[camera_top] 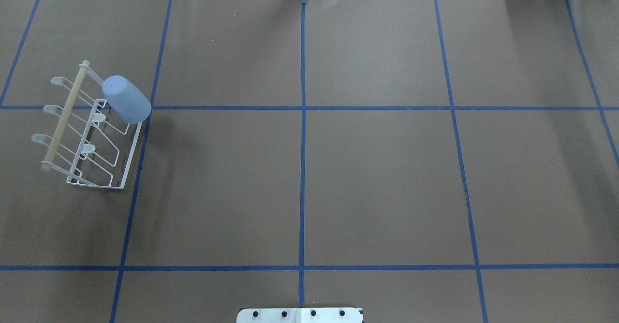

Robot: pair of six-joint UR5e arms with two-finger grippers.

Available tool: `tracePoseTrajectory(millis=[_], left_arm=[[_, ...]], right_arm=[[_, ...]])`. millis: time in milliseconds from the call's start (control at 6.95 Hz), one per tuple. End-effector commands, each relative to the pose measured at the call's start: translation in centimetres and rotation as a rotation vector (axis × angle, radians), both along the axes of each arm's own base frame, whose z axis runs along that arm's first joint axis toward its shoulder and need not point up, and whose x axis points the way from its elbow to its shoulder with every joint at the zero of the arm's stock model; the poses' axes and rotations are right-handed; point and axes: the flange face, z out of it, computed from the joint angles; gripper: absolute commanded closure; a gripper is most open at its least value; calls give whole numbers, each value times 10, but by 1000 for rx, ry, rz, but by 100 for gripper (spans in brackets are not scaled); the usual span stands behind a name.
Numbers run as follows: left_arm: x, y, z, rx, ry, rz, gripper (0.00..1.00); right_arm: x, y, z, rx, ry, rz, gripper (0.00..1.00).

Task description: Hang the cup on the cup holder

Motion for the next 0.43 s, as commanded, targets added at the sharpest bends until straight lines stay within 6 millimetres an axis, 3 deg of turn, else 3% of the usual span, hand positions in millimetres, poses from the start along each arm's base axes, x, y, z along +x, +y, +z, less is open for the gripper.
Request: tracePoseTrajectory(millis=[0, 288], left_arm=[[0, 0, 0, 0, -4, -1, 2], [-1, 1, 4, -6, -6, -3, 2]], right_arm=[[1, 2, 1, 0, 11, 0, 0], [1, -1, -3, 6, 11, 0, 0]])
